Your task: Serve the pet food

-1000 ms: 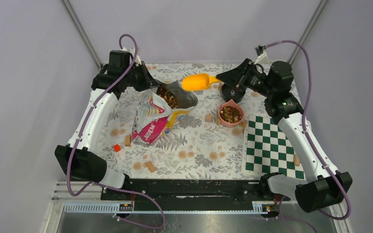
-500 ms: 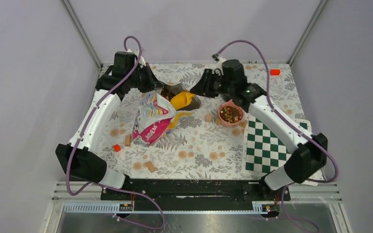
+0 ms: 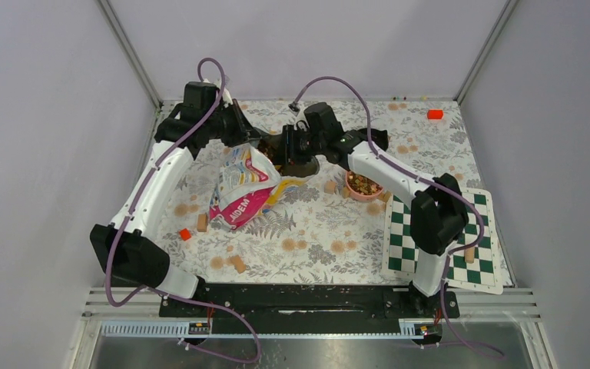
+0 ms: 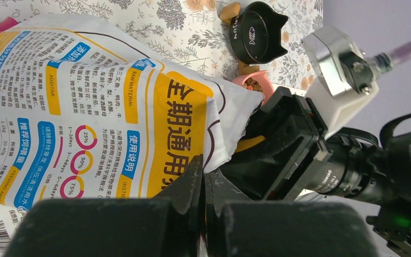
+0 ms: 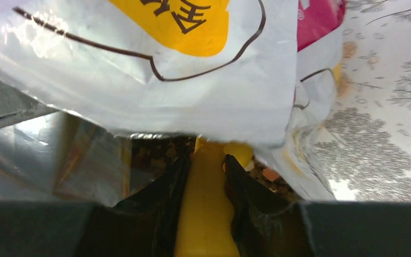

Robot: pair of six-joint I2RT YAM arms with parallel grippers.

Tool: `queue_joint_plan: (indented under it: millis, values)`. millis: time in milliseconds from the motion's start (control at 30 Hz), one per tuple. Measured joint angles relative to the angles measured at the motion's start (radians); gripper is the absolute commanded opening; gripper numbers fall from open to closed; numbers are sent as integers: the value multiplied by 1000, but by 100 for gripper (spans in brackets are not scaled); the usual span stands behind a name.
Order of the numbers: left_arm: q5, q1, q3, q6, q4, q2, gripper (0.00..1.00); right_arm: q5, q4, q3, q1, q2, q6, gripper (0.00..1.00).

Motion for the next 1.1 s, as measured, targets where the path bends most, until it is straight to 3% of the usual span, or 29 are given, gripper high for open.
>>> queue_joint_plan:
  millis: [467, 833, 1100]
  values:
    - [-11, 2, 16, 13, -6, 11, 0, -269, 386, -180, -106, -29, 439, 0]
    - [-29, 37, 51, 53, -49, 14, 0, -238, 369, -248, -270, -306, 492, 0]
    - [-25, 62, 59, 65, -57, 14, 0, -238, 363, -257, -298, -343, 491, 0]
